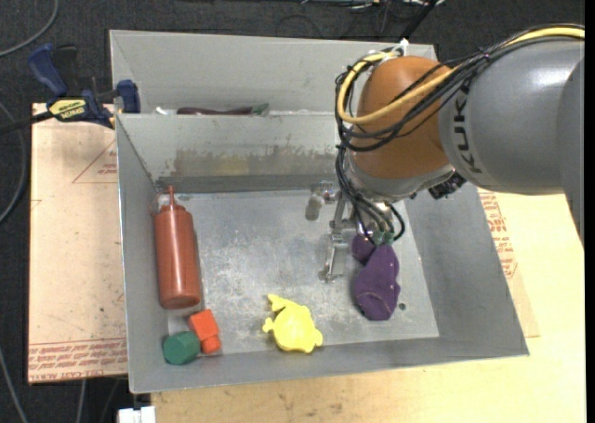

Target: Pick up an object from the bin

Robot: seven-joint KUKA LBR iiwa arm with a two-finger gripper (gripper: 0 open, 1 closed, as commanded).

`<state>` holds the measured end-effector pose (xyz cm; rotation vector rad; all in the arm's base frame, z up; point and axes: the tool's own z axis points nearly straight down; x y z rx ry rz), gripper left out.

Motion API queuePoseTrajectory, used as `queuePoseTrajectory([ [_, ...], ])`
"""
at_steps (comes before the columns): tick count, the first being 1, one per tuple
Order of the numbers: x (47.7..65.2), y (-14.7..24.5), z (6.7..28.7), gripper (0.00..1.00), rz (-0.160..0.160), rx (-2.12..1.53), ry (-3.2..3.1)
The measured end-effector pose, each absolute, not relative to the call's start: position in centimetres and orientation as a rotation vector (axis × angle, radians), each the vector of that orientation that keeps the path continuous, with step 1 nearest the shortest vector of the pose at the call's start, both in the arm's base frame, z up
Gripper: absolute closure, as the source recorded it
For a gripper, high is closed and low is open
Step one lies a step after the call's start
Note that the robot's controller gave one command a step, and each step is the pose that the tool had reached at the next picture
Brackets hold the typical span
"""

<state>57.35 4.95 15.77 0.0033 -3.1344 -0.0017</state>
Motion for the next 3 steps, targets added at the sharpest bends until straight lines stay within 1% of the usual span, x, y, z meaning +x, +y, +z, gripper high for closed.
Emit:
queuePoseTrajectory([
  [1, 57.5, 4.9, 16.2, 0.0, -0.002, 0.002, -3.142],
  [2, 56.2, 2.2, 13.8, 0.0, -0.006, 0.086, -3.147],
  [3, 52.4, -1.8, 12.6, 0.0, -0.004, 0.315, -3.119],
])
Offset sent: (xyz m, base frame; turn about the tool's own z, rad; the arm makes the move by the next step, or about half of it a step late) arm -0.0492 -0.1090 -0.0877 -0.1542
